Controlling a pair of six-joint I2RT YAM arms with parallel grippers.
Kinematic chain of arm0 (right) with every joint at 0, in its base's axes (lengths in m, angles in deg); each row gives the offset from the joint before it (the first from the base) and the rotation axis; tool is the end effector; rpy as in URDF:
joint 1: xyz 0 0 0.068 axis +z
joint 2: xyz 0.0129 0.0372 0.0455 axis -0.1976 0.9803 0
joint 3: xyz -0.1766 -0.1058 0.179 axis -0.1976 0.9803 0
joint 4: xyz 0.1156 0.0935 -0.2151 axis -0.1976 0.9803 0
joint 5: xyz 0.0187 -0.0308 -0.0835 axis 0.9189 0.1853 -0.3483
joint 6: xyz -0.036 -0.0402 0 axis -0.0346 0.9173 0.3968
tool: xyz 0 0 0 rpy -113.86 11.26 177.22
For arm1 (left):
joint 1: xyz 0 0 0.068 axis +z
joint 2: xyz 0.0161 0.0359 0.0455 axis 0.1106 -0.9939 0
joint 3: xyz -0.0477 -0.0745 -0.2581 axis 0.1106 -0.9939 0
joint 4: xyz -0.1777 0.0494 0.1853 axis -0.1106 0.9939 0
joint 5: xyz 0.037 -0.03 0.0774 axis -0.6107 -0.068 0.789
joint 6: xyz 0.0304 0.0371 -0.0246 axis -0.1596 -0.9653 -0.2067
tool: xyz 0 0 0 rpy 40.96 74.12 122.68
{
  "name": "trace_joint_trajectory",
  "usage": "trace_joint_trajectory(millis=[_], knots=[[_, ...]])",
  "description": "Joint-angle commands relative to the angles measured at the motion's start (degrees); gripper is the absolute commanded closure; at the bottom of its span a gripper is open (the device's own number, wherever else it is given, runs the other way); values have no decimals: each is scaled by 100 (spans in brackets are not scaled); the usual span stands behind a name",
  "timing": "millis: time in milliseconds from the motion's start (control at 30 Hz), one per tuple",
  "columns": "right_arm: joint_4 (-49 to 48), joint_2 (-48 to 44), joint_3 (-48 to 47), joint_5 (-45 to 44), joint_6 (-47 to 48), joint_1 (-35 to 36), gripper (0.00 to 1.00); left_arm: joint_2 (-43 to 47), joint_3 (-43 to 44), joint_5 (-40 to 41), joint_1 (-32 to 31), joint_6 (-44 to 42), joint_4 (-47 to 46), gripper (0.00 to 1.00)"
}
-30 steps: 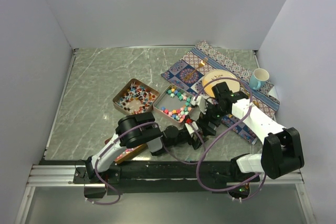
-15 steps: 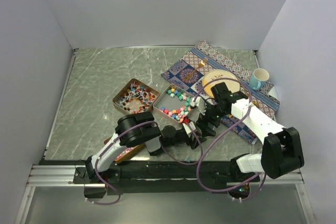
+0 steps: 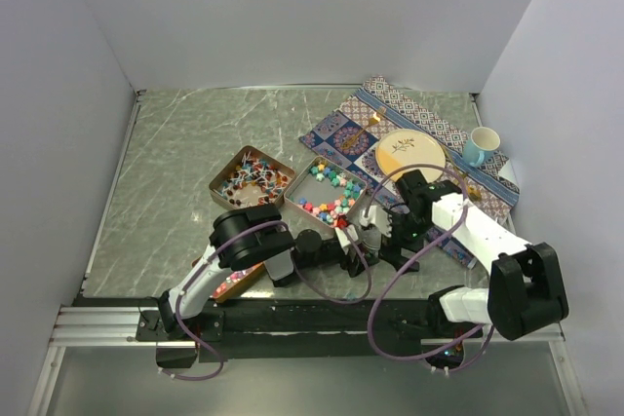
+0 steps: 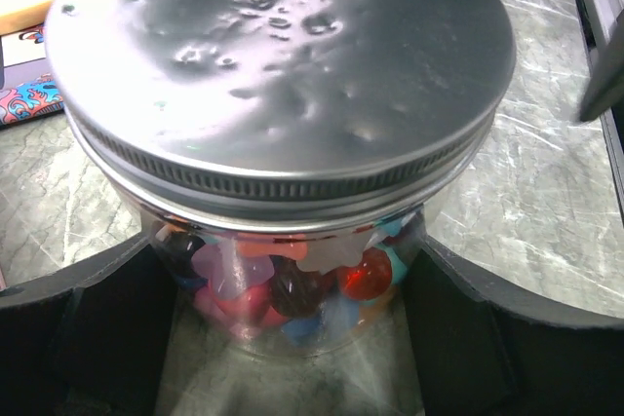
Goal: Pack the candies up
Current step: Close the bottle lid on the packing bottle.
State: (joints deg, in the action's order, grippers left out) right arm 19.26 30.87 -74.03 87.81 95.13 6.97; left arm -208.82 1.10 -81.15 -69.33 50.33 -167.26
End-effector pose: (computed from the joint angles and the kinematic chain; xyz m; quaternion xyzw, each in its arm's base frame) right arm 0.1809 0.0746 0.1933 -0.6273 0.7526 0.1739 0.0993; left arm 0.1609 -0.3302 0.0643 0.4134 0.5925 -0.4341 0.5382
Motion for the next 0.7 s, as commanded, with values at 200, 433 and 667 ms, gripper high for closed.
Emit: trace_joint_trajectory(millis=[200, 433, 667], knots=[[1477, -860, -1133, 245, 1071, -1195, 0, -349, -330, -106, 172, 466, -1058, 51], [1423, -229, -2196, 642, 1677, -687, 0, -323, -313, -220, 233, 484, -917, 50], [2513, 1186, -3496, 957, 2434, -220, 0, -305, -365, -220, 251, 431, -890, 49]])
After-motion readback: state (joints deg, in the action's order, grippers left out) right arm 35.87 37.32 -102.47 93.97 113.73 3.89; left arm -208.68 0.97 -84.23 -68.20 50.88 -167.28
